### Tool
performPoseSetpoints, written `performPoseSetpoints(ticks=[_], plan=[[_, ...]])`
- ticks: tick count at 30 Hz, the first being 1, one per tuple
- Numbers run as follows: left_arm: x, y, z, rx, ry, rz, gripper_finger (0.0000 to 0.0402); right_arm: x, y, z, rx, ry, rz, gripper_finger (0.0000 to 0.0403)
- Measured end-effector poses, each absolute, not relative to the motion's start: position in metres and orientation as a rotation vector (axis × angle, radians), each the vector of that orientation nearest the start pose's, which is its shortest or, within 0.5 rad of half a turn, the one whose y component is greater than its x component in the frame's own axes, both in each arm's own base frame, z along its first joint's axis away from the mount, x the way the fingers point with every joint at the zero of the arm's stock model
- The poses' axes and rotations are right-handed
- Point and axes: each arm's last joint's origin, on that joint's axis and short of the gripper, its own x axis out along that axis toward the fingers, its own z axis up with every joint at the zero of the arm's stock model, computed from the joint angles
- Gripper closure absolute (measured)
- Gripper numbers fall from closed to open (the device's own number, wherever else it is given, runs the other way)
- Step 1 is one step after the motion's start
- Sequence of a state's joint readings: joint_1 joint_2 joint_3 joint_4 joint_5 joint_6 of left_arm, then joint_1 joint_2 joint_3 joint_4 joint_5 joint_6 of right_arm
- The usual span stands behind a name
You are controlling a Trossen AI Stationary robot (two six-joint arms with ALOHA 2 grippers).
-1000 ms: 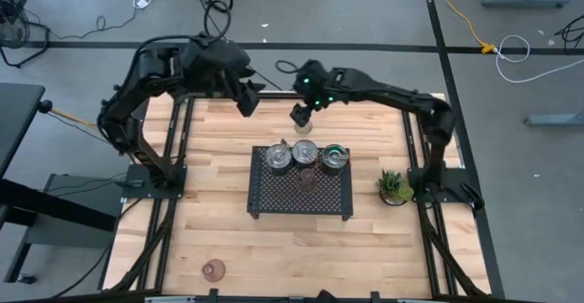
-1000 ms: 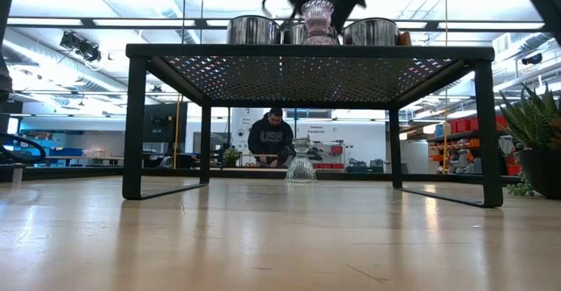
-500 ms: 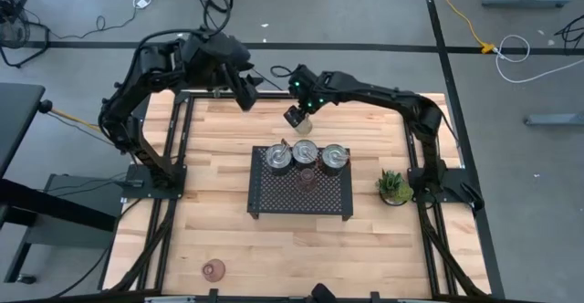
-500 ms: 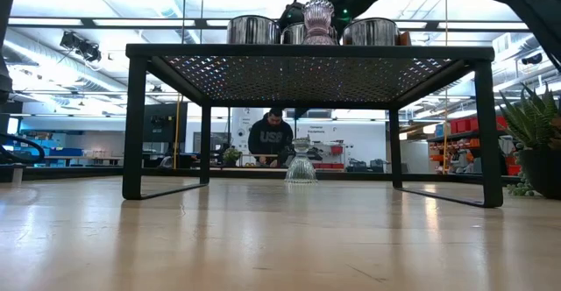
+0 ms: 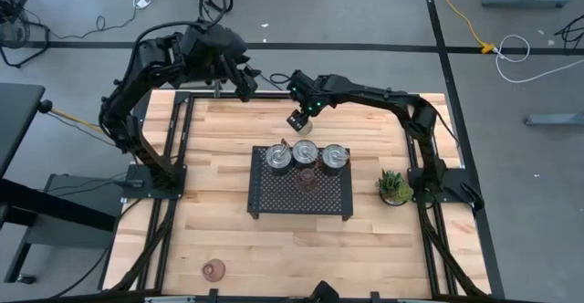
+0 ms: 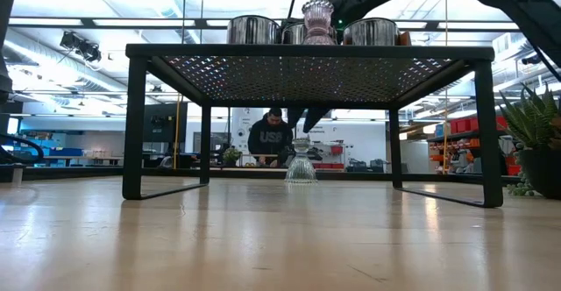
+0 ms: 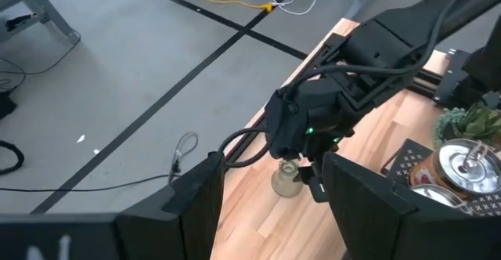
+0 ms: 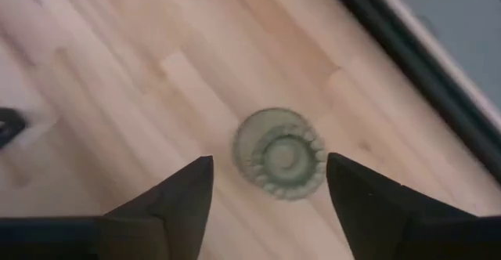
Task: Pick & Place candle stick holders
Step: Put the green glass candle holder on the shelf aligned with the other glass candle holder
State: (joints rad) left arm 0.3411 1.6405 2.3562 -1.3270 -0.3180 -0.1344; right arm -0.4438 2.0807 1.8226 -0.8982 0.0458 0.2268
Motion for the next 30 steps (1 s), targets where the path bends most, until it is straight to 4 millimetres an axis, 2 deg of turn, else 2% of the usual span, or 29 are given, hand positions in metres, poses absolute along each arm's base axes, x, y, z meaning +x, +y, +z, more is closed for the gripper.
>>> performPoseSetpoints(ticks=[6,11,15,22,30], plan=[[0.243,0.099,0.518,-0.136,0.576,0.69,0.0181,0.395,-0.192,0.239,0.412,1.107,-0.605,0.0115],[0.243,0.099,0.519,-0.136,0.565,0.689,0.0181,0.396,-0.193,0.24,0.394,1.093,-0.617,0.0097],[0.244,0.099,0.52,-0.136,0.557,0.689,0.0181,0.397,-0.195,0.236,0.399,1.097,-0.625,0.0093],[0.244,0.099,0.52,-0.136,0.557,0.689,0.0181,0.403,-0.199,0.208,0.392,1.18,-0.622,0.0096],[0.245,0.099,0.521,-0.14,0.541,0.69,0.0181,0.409,-0.201,0.209,0.368,1.12,-0.616,0.0096]])
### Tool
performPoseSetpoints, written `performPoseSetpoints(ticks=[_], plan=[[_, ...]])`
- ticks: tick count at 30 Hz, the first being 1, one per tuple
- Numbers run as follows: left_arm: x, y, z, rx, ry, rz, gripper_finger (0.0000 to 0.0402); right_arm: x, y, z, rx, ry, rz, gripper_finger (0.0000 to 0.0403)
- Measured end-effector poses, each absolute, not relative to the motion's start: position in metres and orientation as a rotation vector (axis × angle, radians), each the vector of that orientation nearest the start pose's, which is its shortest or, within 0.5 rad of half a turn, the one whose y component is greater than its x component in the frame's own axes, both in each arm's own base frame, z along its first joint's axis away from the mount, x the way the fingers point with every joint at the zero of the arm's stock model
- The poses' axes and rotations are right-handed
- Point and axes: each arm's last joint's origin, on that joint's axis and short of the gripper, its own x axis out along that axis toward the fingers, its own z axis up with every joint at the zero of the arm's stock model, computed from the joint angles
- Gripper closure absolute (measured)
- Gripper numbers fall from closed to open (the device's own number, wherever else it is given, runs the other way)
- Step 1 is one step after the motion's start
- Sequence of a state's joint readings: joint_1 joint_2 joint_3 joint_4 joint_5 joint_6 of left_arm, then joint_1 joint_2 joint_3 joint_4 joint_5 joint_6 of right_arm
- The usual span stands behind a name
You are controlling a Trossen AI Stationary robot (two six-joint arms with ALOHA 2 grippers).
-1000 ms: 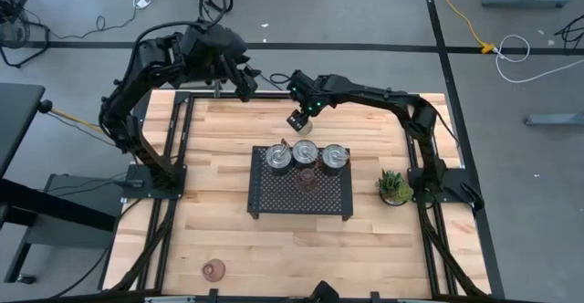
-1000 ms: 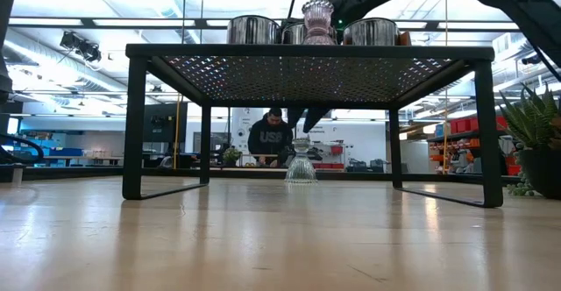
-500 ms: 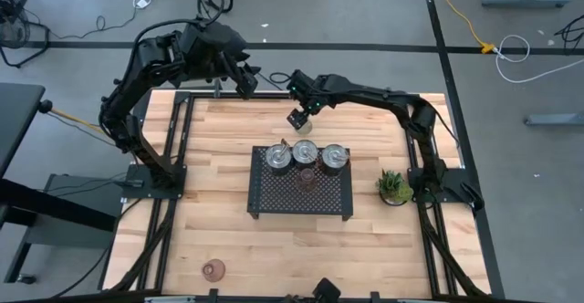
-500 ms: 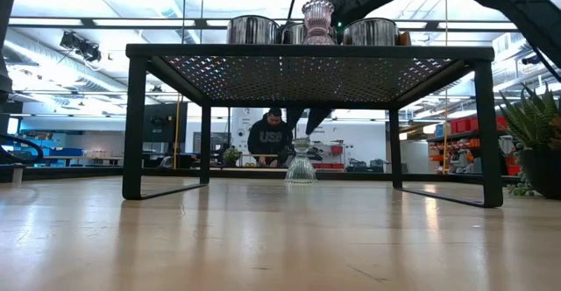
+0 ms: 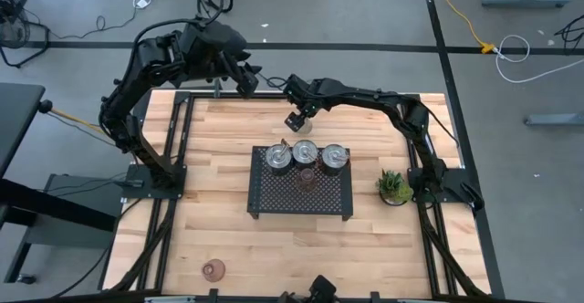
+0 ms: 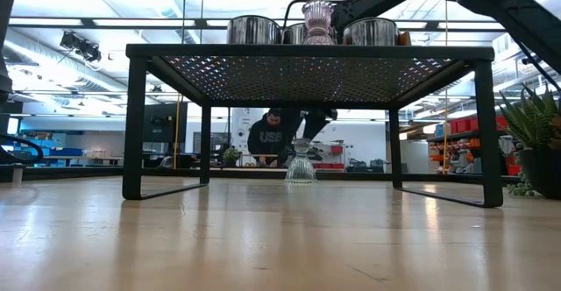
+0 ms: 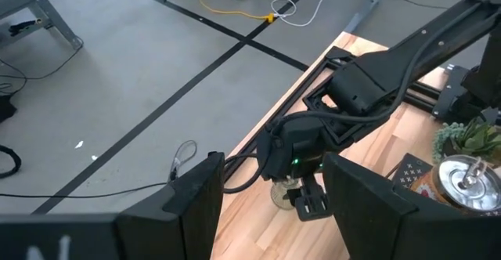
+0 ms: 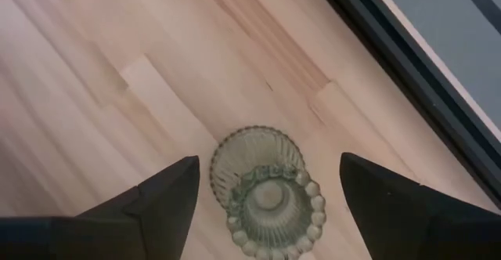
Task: Pick & Place candle stick holders
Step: Put the green glass candle holder on the shelf aligned with the other glass candle holder
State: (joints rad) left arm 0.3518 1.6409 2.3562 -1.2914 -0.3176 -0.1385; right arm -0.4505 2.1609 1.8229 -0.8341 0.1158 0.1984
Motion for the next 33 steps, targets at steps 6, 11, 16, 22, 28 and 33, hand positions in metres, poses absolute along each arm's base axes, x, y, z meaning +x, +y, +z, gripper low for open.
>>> performPoseSetpoints(ticks=[6,11,16,22,28,33], plan=[[0.245,0.099,0.521,-0.146,0.535,0.692,0.0181,0.406,-0.2,0.206,0.355,1.15,-0.604,0.0096],[0.246,0.1,0.523,-0.146,0.518,0.692,0.0181,0.405,-0.202,0.201,0.373,1.163,-0.613,0.0096],[0.246,0.1,0.523,-0.146,0.508,0.692,0.0181,0.407,-0.203,0.195,0.371,1.159,-0.612,0.0096],[0.246,0.1,0.524,-0.146,0.503,0.691,0.0181,0.407,-0.204,0.19,0.349,1.178,-0.631,0.012],[0.247,0.1,0.524,-0.146,0.5,0.691,0.0181,0.408,-0.204,0.19,0.341,1.179,-0.628,0.0229],[0.247,0.1,0.524,-0.146,0.499,0.691,0.0181,0.407,-0.204,0.191,0.319,1.184,-0.619,0.0248]])
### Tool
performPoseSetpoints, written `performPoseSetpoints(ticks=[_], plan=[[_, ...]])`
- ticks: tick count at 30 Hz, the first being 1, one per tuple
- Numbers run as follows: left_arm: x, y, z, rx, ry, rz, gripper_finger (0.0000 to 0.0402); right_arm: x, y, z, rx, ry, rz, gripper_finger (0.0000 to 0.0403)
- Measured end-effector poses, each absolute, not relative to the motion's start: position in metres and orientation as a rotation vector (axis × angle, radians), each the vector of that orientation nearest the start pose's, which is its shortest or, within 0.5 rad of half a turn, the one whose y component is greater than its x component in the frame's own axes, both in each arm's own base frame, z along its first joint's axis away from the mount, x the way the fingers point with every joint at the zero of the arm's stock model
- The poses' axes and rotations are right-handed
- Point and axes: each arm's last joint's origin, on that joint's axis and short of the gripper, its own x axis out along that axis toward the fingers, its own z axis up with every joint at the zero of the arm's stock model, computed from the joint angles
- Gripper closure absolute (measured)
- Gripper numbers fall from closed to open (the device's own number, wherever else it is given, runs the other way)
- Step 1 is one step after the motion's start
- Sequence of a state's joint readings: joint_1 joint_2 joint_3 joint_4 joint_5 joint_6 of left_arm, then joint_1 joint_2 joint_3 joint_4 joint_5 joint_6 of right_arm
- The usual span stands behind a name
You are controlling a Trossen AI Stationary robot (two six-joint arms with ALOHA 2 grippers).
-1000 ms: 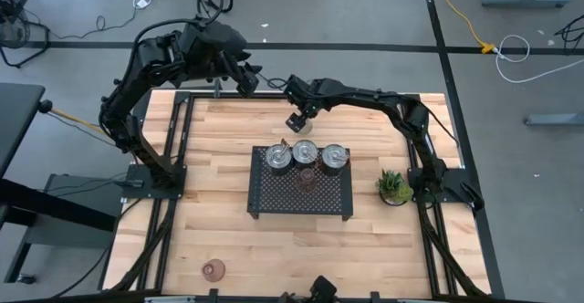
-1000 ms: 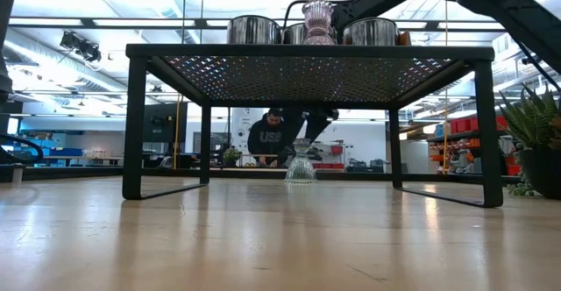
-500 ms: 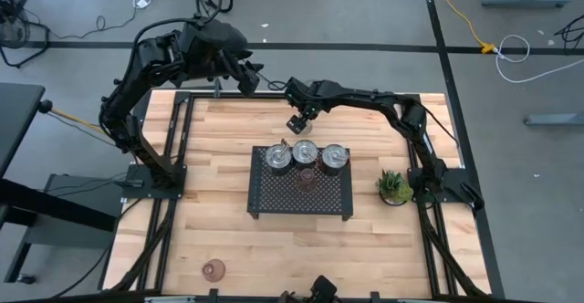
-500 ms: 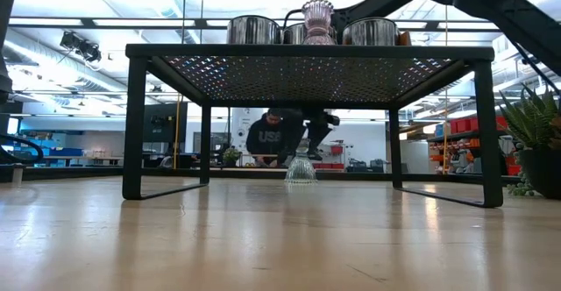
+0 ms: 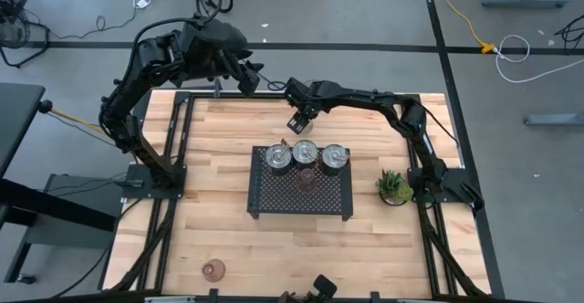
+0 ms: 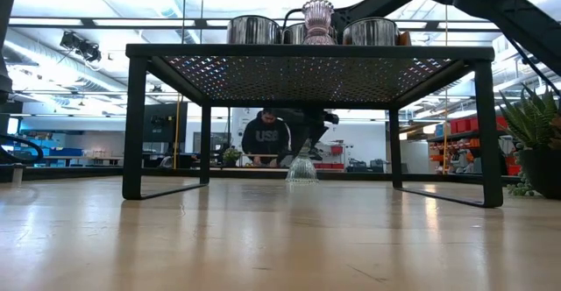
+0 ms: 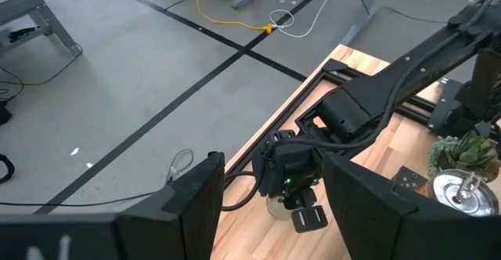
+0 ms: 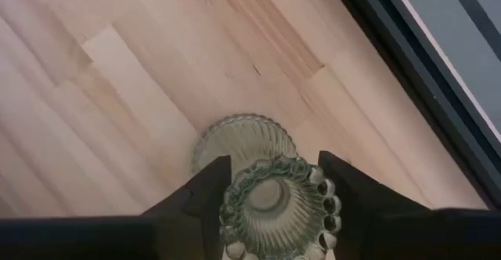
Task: Pick & Place candle stick holders
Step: Put the green glass candle holder on the shelf aligned with the other glass candle holder
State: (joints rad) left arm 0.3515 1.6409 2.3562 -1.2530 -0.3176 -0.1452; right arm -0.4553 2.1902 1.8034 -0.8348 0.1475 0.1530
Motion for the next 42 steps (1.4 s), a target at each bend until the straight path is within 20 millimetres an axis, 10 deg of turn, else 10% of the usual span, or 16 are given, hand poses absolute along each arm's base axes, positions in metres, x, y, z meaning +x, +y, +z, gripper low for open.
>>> performPoseSetpoints(ticks=[7,21,32,42], plan=[[0.247,0.1,0.524,-0.144,0.501,0.691,0.0181,0.405,-0.203,0.214,0.301,1.22,-0.6,0.0248],[0.248,0.102,0.523,-0.081,0.528,0.682,0.0181,0.369,-0.182,0.378,0.175,1.064,-0.579,0.0248],[0.253,0.11,0.516,-0.05,0.579,0.697,0.0181,0.298,-0.104,0.459,0.258,0.864,-0.549,0.0248],[0.254,0.107,0.516,-0.057,0.585,0.679,0.0181,0.264,-0.009,0.481,0.207,0.889,-0.344,0.0248]])
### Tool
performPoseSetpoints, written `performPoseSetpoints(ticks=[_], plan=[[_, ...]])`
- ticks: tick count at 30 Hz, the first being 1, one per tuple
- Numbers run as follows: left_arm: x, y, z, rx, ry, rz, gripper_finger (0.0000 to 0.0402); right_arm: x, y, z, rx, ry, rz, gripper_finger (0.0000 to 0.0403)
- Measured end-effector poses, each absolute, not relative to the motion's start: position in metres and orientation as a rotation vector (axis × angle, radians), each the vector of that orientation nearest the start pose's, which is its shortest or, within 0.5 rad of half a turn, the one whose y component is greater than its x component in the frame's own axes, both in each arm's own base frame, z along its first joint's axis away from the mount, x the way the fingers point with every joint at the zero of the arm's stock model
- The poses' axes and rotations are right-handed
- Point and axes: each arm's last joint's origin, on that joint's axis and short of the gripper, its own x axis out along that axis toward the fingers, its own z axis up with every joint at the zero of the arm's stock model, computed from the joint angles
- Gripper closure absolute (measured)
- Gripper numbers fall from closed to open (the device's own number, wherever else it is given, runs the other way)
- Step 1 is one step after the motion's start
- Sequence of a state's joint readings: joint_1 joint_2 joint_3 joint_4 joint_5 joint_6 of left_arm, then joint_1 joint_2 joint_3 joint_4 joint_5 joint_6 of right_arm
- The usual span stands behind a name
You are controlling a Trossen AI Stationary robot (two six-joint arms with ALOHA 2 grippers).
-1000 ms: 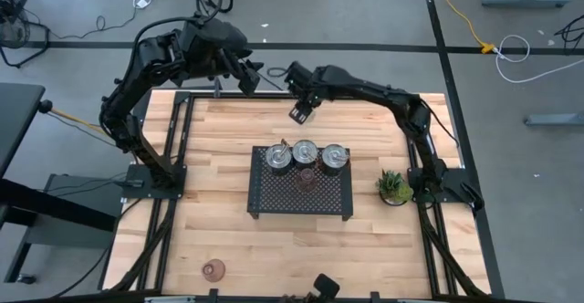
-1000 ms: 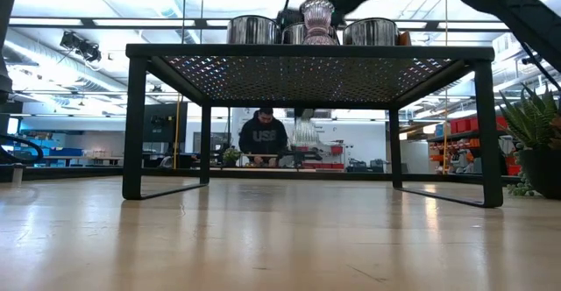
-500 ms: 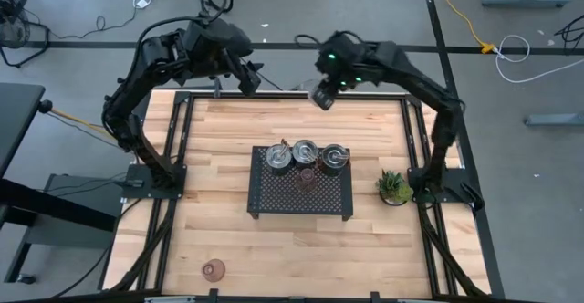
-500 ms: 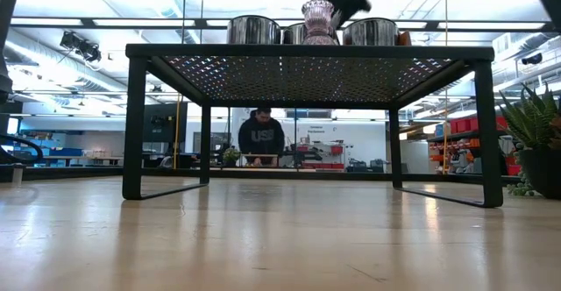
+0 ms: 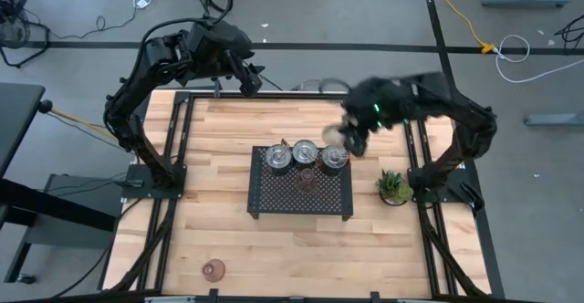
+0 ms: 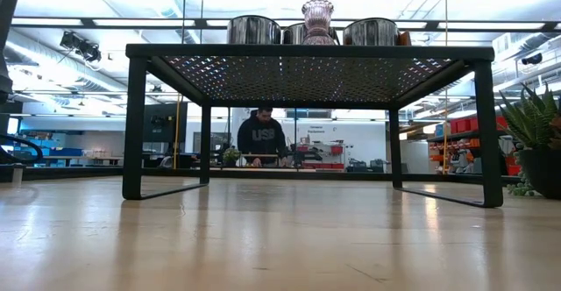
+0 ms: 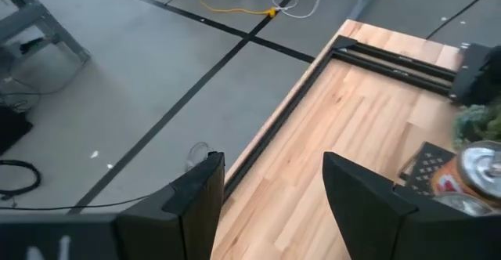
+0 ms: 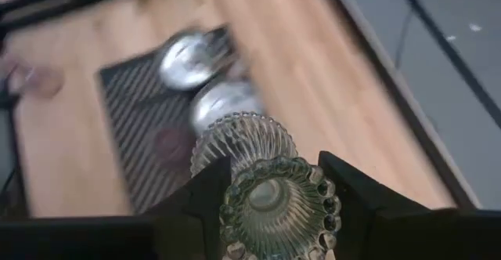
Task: Pick & Place candle stick holders
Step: Put the green glass candle holder on the shelf aligned with the other glass candle holder
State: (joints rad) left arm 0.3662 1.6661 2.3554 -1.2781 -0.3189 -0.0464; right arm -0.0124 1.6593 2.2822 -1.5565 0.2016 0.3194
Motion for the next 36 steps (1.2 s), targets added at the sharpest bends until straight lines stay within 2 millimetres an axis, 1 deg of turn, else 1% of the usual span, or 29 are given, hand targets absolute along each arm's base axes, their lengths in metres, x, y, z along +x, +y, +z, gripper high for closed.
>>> performPoseSetpoints(ticks=[3,6,9,13,15,17,21,25,29,33,36], plan=[[0.255,0.107,0.515,-0.091,0.576,0.666,0.0181,0.26,0.019,0.481,0.185,0.903,-0.267,0.0248],[0.256,0.107,0.514,-0.125,0.567,0.663,0.0181,0.255,0.049,0.483,0.152,0.901,-0.155,0.0248],[0.256,0.107,0.515,-0.147,0.559,0.669,0.0181,0.249,0.073,0.482,0.126,0.911,-0.07,0.0248],[0.256,0.107,0.514,-0.188,0.545,0.682,0.0181,0.245,0.097,0.475,0.106,0.942,-0.018,0.0248],[0.256,0.107,0.515,-0.214,0.535,0.689,0.0181,0.245,0.105,0.466,0.086,0.976,-0.022,0.0248],[0.256,0.107,0.515,-0.233,0.528,0.694,0.0181,0.248,0.112,0.453,0.045,1.007,-0.06,0.0248],[0.256,0.107,0.515,-0.264,0.517,0.704,0.0181,0.26,0.122,0.424,0.003,1.074,-0.078,0.0248],[0.256,0.107,0.515,-0.278,0.512,0.708,0.0181,0.271,0.127,0.395,-0.043,1.121,-0.077,0.0248],[0.256,0.107,0.515,-0.277,0.512,0.708,0.0181,0.28,0.123,0.375,-0.041,1.142,-0.105,0.0248],[0.256,0.107,0.515,-0.277,0.512,0.709,0.0181,0.285,0.115,0.364,-0.075,1.145,-0.165,0.0248],[0.256,0.107,0.515,-0.277,0.512,0.71,0.0181,0.289,0.107,0.357,-0.067,1.166,-0.195,0.0248]])
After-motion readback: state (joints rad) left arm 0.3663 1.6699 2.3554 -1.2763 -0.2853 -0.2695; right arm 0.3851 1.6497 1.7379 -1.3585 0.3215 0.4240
